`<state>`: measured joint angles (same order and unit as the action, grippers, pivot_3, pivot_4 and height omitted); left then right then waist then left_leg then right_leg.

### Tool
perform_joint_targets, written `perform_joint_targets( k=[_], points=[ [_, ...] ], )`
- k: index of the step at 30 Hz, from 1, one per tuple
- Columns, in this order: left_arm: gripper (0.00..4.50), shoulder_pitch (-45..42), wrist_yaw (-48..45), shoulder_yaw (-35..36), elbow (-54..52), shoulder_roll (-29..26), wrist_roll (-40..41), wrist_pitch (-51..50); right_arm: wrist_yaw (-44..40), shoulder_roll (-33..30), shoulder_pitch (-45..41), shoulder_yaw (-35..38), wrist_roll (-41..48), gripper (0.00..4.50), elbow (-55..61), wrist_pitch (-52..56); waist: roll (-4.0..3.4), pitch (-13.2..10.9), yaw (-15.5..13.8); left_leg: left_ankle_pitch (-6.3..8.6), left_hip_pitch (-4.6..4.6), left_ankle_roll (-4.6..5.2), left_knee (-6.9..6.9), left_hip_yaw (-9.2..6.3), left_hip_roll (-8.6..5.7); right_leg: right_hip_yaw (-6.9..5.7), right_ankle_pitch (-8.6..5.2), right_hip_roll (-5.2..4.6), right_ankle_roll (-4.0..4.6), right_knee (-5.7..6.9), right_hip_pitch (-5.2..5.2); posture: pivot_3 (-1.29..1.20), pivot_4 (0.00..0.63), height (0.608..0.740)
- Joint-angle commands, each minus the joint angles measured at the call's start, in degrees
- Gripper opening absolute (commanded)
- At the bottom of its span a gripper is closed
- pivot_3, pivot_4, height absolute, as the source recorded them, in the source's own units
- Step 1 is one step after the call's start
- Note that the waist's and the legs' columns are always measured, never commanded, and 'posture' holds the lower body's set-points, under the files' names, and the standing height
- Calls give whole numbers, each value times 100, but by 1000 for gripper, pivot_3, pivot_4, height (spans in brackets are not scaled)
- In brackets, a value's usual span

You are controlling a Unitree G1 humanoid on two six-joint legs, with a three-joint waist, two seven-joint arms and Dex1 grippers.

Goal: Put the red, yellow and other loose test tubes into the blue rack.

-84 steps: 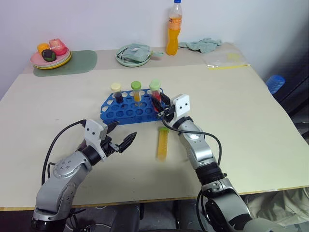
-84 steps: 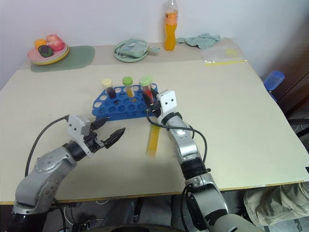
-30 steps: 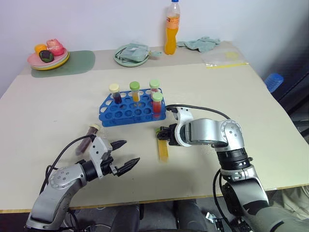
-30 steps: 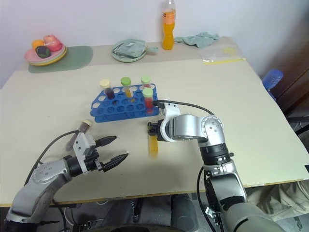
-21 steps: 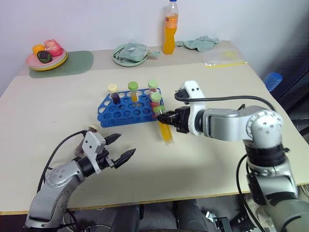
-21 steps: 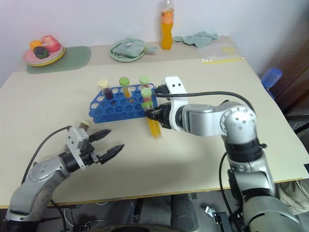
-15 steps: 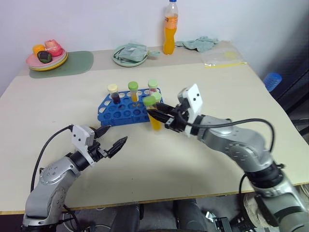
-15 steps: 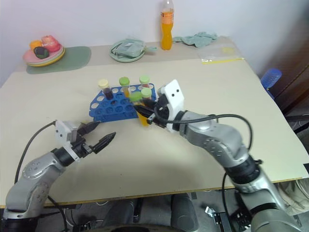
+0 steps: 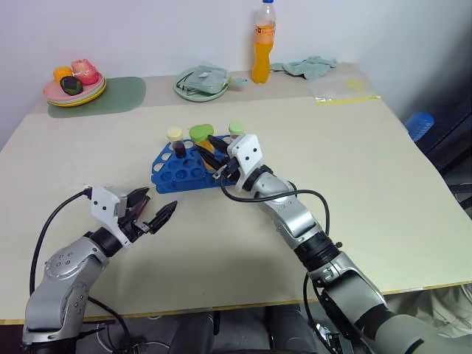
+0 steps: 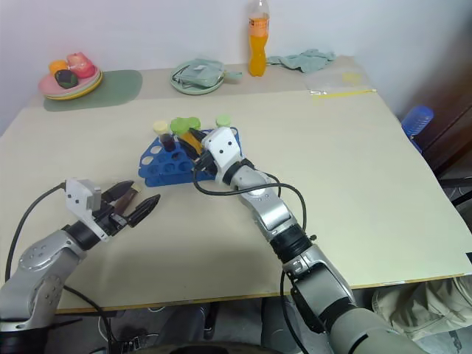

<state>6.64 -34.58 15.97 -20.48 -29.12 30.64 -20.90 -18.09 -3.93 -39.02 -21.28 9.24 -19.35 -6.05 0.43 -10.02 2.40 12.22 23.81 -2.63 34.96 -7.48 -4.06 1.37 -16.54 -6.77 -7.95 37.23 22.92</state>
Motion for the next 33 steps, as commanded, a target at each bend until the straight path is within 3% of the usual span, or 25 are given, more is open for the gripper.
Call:
perform_joint_targets(
  k=[1, 26, 33],
  points=[
    [4500, 64, 62, 196, -297, -18, 86, 35, 29, 198, -65, 226, -239, 882, -112, -339, 0, 0, 10, 0, 0, 0, 0, 0, 0, 0, 0, 0, 0, 0, 0, 0, 150, 740],
    [4500, 95, 42, -80, -709, -63, 116, -263, -527, 775, 149, 487, -502, 882, -227, -219, 0, 0, 13, -1, -1, -2, -3, 0, 0, 1, 0, 1, 1, 1, 3, 0, 150, 740],
    [4500, 49, 103, 143, -563, -109, 262, -418, -557, 926, 149, 654, -393, 4136, 255, -106, -1, 0, 12, -1, -1, -2, -4, 0, 0, 1, 0, 1, 1, 2, 5, 0, 150, 740]
  ],
)
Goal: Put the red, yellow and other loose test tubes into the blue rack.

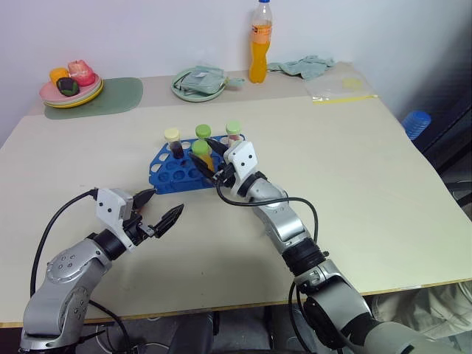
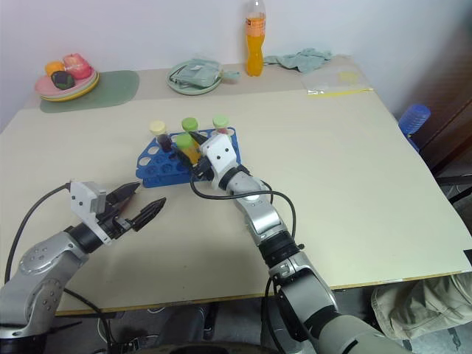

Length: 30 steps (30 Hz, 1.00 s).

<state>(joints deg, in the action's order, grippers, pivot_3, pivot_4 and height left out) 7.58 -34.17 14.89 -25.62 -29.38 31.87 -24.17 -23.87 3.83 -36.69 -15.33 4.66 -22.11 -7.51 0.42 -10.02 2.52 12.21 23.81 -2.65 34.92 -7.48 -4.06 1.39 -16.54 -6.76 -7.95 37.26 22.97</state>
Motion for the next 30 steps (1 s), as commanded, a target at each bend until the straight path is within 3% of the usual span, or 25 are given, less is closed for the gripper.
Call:
perform_joint_targets(
  k=[1, 8, 13, 17, 19, 22, 26, 30],
  points=[
    [4500, -55, 82, 284, -39, -94, 154, -126, 33, 162, -99, 72, 73, 4136, 625, 78, 0, 0, 0, 0, 0, 0, 0, 0, 0, 0, 0, 0, 0, 0, 0, 0, 150, 740],
    [4500, -329, 342, 712, -54, -245, 609, -654, -105, 193, -255, 126, 370, 4136, 1674, 737, 0, 0, -2, 0, 0, -1, 1, -2, 0, 0, 0, 0, 0, 1, 13, 0, 150, 740],
    [4500, -1143, 954, 1198, 304, -1077, 789, -1850, -563, -161, -183, 63, 820, 4136, 2831, 1826, 1, 1, -12, -1, 1, -2, 4, -12, -1, -5, 0, 1, 0, 8, 18, 0, 150, 740],
    [4500, -1993, 1020, 566, 715, -2628, 850, -4184, -1082, -952, 90, 78, 993, 4136, 3523, 2501, 10, 1, -23, -1, -1, -2, 5, -13, -4, -8, -1, 2, -1, 10, 18, 0, 150, 740],
    [4500, -2543, 785, 403, 1073, -2921, 1318, -5376, -1318, -1329, 206, 59, 1020, 4136, 3726, 2660, 6, -1, -16, -1, -4, -1, 7, -11, -8, -7, -1, 1, -3, 9, 13, 0, 150, 740],
    [4500, -3329, 691, -522, 1454, -3357, 1095, -6253, -1947, -2146, 482, 61, 1152, 4136, 4093, 2883, 7, -4, -1, -1, -3, -1, 1, -7, -5, -7, -2, 4, -3, 15, 0, 0, 150, 740],
    [4500, -4167, 657, -1498, 2021, -3255, 753, -6585, -2368, -2738, 769, 124, 1324, 4136, 4368, 3005, 11, -6, 8, -1, -2, -1, 1, 0, -2, -6, -2, 6, -3, 19, 2, 0, 150, 740],
    [4500, -4630, 697, -2093, 2443, -2974, 402, -6611, -2367, -2828, 896, 47, 1266, 4136, 4471, 3012, 12, -7, 3, -2, -1, -2, 0, 4, 1, -3, -3, 8, -2, 20, 4, 0, 150, 740]
  ],
)
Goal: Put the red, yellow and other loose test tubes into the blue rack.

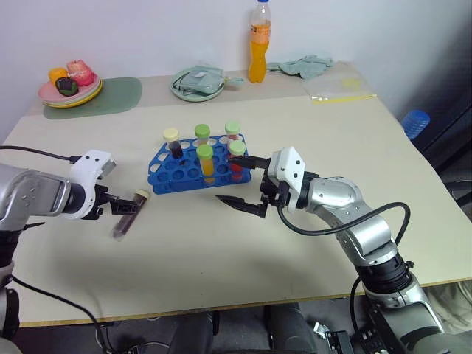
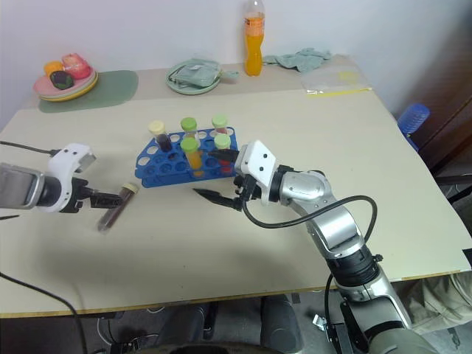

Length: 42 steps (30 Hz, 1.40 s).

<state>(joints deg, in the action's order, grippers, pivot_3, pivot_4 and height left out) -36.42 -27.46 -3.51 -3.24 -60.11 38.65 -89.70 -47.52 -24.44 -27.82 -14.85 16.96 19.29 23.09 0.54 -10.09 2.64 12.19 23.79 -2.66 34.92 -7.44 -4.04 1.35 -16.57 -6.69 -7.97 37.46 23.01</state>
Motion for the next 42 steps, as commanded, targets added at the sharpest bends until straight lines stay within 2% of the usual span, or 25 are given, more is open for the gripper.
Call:
perform_joint_targets(
  k=[1, 7, 8, 11, 14, 15, 18, 19, 21, 23, 26, 28, 31, 34, 39, 42],
  points=[
    [4500, -300, 18, -353, 242, 159, -332, -83, 33, 12, 44, -29, 0, 4136, 357, -49, 2, 0, -17, 0, 0, 0, 1, 0, -1, 1, 0, -2, 0, 0, 0, 0, 150, 740],
    [4500, -430, -45, -467, 459, 336, -574, -119, 210, 107, 147, -118, -102, 4136, 431, -36, 6, -1, -21, 0, 9, -1, 8, -5, -1, -1, 0, -2, 0, 1, 4, 0, 150, 740],
    [3962, -422, -65, -483, 484, 333, -613, -94, 235, 131, 159, -126, -106, 4189, 430, -35, 7, -1, -20, 0, 9, -1, 7, -5, -1, -1, 0, -2, 0, 1, 5, 0, 150, 740],
    [2714, -380, -112, -498, 532, 329, -711, -31, 266, 164, 162, -140, -109, 4189, 419, -33, 7, -1, -24, -1, 10, -1, 8, -5, -1, 0, 0, -2, 0, 0, 5, 0, 150, 740],
    [1140, -284, -135, -415, 543, 315, -781, -8, 253, 166, 141, -159, -99, 4189, 381, -54, 7, -1, -23, -1, 10, -1, 9, -5, -1, 0, 0, -2, 0, 1, 5, 0, 150, 740],
    [797, -241, -127, -349, 543, 308, -805, -12, 245, 167, 133, -163, -94, 4189, 371, -55, 7, -1, -23, -1, 10, -1, 9, -5, -1, 0, 0, -3, 0, 1, 5, 0, 150, 740],
    [751, -74, -37, -7, 643, 289, -926, 63, 221, 161, 127, -164, -85, 4189, 353, -54, 7, -1, -15, -1, 10, -1, 8, -5, -1, 0, 0, -3, 0, 1, 5, 0, 150, 740],
    [751, 45, 79, 313, 679, 343, -1009, 340, 212, 153, 136, -161, -81, 4189, 352, -53, 7, -1, -11, -1, 10, -1, 7, -5, -1, 0, 0, -3, 0, 1, 6, 0, 150, 740],
    [751, 388, 395, 1137, 644, 529, -1241, 1485, 201, 129, 186, -136, -66, 4189, 354, -47, 5, -1, -7, -1, 9, -1, 5, -4, 0, 2, 0, -3, 1, 3, 11, 0, 150, 740],
    [751, 793, 910, 1955, 341, 869, -1671, 3296, 214, 102, 259, -99, -52, 4189, 353, -34, 7, 0, -30, -3, 13, -5, 7, -8, 2, 0, 1, -4, 2, 6, 15, 0, 150, 740],
    [751, 1278, 1744, 2680, -260, 1535, -2236, 5206, 272, 73, 364, -47, -83, 4189, 307, -30, 28, 7, -92, -6, 25, -11, 15, -10, 1, -2, 2, -13, 3, 0, 17, 0, 150, 740],
    [751, 1636, 1885, 2807, -685, 2019, -2392, 6136, 338, 63, 440, 14, -106, 4189, 249, -29, 31, 10, -176, -5, 29, -10, 17, -7, -1, 0, 5, -21, 2, -13, 16, 0, 150, 740],
    [751, 1988, 1754, 2441, -1541, 2893, -2235, 6994, 453, 66, 557, 97, -114, 4189, 193, -6, 32, 13, -265, -5, 29, -10, 22, -5, -6, -1, 6, -26, 0, -16, 8, 0, 150, 740],
    [751, 2048, 2171, 1856, -1949, 4013, -2336, 7351, 552, 85, 666, 100, -152, 4189, 163, 8, 43, 19, -353, -1, 32, -4, 33, -5, -10, -4, 15, -26, -10, -23, -1, 0, 150, 740],
    [751, 2361, 2118, 780, -1626, 4875, -2919, 8092, 653, 111, 770, 54, -213, 4189, 189, 28, 43, 26, -268, -1, 28, -3, 32, 10, -11, 0, 19, -16, -12, -22, -1, 0, 150, 740],
    [751, 2355, 2122, 508, -1351, 5142, -3099, 8328, 712, 122, 806, 52, -230, 4189, 237, 60, 44, 26, -210, -2, 25, -2, 30, 17, -8, -3, 18, -11, -11, -21, -2, 0, 150, 740]
  ],
)
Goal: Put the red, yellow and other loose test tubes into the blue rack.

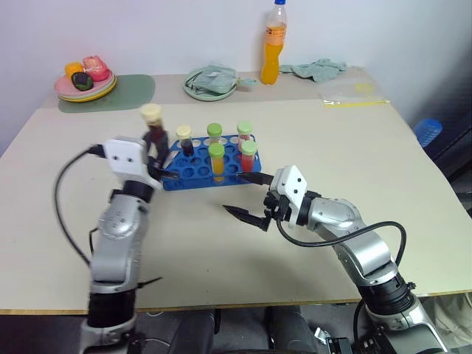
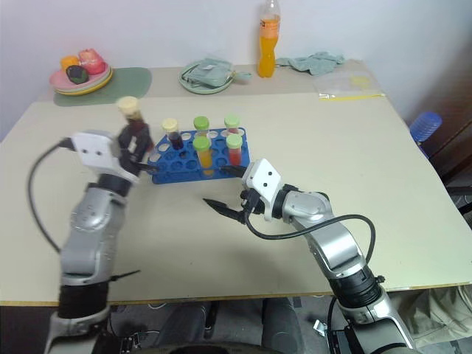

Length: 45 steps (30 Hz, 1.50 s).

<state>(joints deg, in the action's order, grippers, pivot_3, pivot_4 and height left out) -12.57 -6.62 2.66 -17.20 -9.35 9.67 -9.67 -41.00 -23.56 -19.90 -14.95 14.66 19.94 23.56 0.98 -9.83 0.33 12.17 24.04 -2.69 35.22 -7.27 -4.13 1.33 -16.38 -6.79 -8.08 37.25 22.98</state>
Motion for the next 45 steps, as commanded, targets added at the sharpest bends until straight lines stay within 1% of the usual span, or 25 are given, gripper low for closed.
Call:
perform_joint_targets(
  k=[1, 10, 18, 28, 30, 31, 35, 38, 40, 42, 45],
  points=[
    [751, -41, 45, -152, 109, 84, -275, 345, 78, 32, 22, 62, 2, 4189, 186, 25, 0, 0, 39, 0, 0, 0, 1, 0, 0, 0, 0, 0, 0, 0, 0, 0, 150, 740],
    [751, -52, 309, -190, 495, 83, -766, 77, 159, -2, 101, 101, 37, 4189, 313, 153, 0, 0, 31, 0, 0, 1, 2, -3, -1, -3, 0, 1, -1, -1, -4, 0, 150, 740],
    [751, -265, 106, -132, 823, 211, -495, 19, 162, 22, 91, 76, 42, 4189, 295, 165, 0, 0, 31, 0, -2, 1, 3, -5, -1, -5, 0, 1, -1, -1, -8, 0, 150, 740],
    [751, -315, 114, -183, 1044, 258, -660, 267, 180, 22, 105, 78, 34, 4189, 317, 173, 0, 0, 28, 0, -2, 1, 4, -8, -2, -7, 0, 0, -1, -2, -11, 0, 150, 740],
    [1767, -283, 42, -173, 1050, 286, -588, 307, 195, 21, 115, 88, 34, 4189, 325, 179, 0, 0, 27, 0, -2, 1, 4, -8, -2, -8, 0, 0, -1, -2, -11, 0, 150, 740],
    [2131, -254, 22, -163, 1026, 312, -545, 307, 199, 11, 128, 104, 36, 4189, 334, 175, 0, 0, 28, 0, -2, 1, 4, -9, -2, -8, 0, 0, -1, -2, -11, 0, 150, 740],
    [4254, -57, -70, -1, 701, 305, -340, 270, 278, 46, 133, 353, 230, 4189, 378, 272, 0, 0, 37, 0, -2, 1, 4, -15, -1, -7, 0, 0, -1, -2, -10, 0, 150, 740],
    [4254, 204, -299, 343, 253, 148, 109, 155, 240, -79, 224, 612, 404, 4189, 503, 373, 0, 0, 46, 0, -2, 0, 3, -20, 0, -7, 0, 1, -1, -2, -9, 0, 150, 740],
    [4254, 443, -537, 667, -92, -95, 481, 25, 203, -206, 298, 865, 587, 4189, 660, 527, 0, 0, 47, 0, -2, 1, 1, -24, 1, -6, -1, 1, 0, -2, -7, 0, 150, 740],
    [4254, 698, -775, 935, -392, -394, 778, -141, 126, -403, 394, 1150, 775, 4189, 799, 654, 0, 0, 44, 0, -2, 1, 1, -25, 2, -6, -1, 1, 0, -2, -7, 0, 150, 740],
    [4254, 1160, -1212, 1499, -730, -1041, 1246, -524, -61, -895, 563, 1760, 1045, 4189, 863, 808, -1, 0, 25, 1, -3, 2, 1, -24, 2, -6, -1, 0, 0, -4, -11, 0, 150, 740]
  ],
)
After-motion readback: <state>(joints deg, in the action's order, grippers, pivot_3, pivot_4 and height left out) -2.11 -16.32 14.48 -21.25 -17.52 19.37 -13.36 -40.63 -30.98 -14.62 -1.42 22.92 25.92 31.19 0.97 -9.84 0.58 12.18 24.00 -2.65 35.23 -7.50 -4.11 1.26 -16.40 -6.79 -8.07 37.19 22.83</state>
